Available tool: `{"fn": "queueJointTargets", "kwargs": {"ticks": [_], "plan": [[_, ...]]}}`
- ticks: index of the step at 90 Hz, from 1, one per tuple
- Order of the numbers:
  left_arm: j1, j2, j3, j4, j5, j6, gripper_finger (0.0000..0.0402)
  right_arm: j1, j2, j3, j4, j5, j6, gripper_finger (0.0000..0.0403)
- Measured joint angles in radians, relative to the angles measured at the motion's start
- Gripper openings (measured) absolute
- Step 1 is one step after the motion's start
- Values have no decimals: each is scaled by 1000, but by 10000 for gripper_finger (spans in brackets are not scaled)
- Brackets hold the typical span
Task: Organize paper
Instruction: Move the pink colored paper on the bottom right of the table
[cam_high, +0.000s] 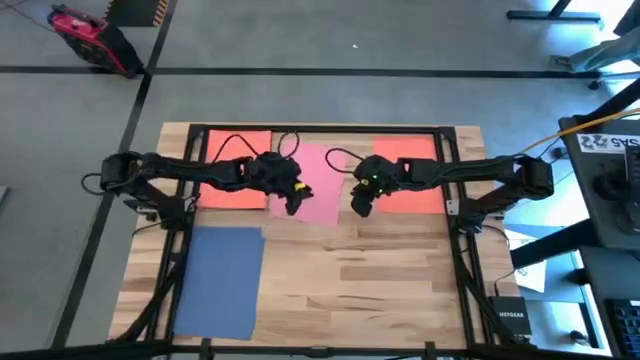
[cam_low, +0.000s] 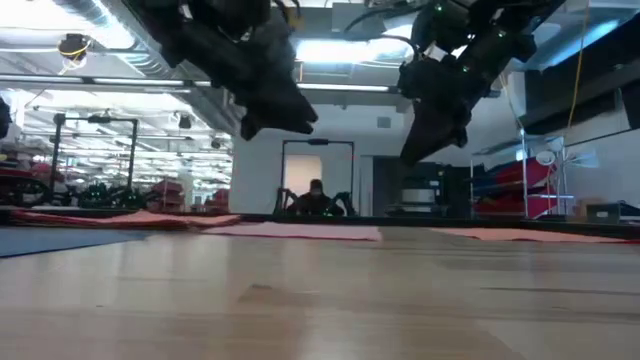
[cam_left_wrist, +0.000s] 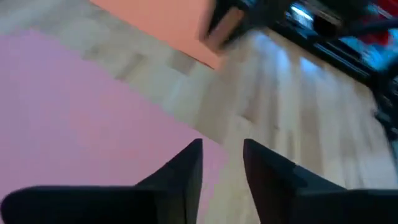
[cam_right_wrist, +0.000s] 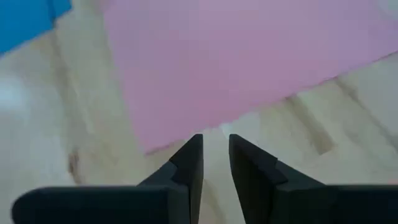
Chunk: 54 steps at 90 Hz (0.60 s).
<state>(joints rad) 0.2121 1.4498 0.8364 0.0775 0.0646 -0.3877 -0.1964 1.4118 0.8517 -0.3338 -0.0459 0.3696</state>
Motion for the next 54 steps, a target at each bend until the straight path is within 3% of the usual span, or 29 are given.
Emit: {"fn": "queueJointTargets", "kwargs": {"ticks": [18, 33, 54], "plan": [[50, -33, 0, 58, 0, -50, 9, 35, 41, 1, 57, 3, 88, 55], [58, -67, -35, 124, 10, -76, 1, 66, 88, 1, 148, 10, 103, 6], [50, -128, -148, 355, 15, -150, 0, 88, 159, 0, 245, 46, 208, 1]]}}
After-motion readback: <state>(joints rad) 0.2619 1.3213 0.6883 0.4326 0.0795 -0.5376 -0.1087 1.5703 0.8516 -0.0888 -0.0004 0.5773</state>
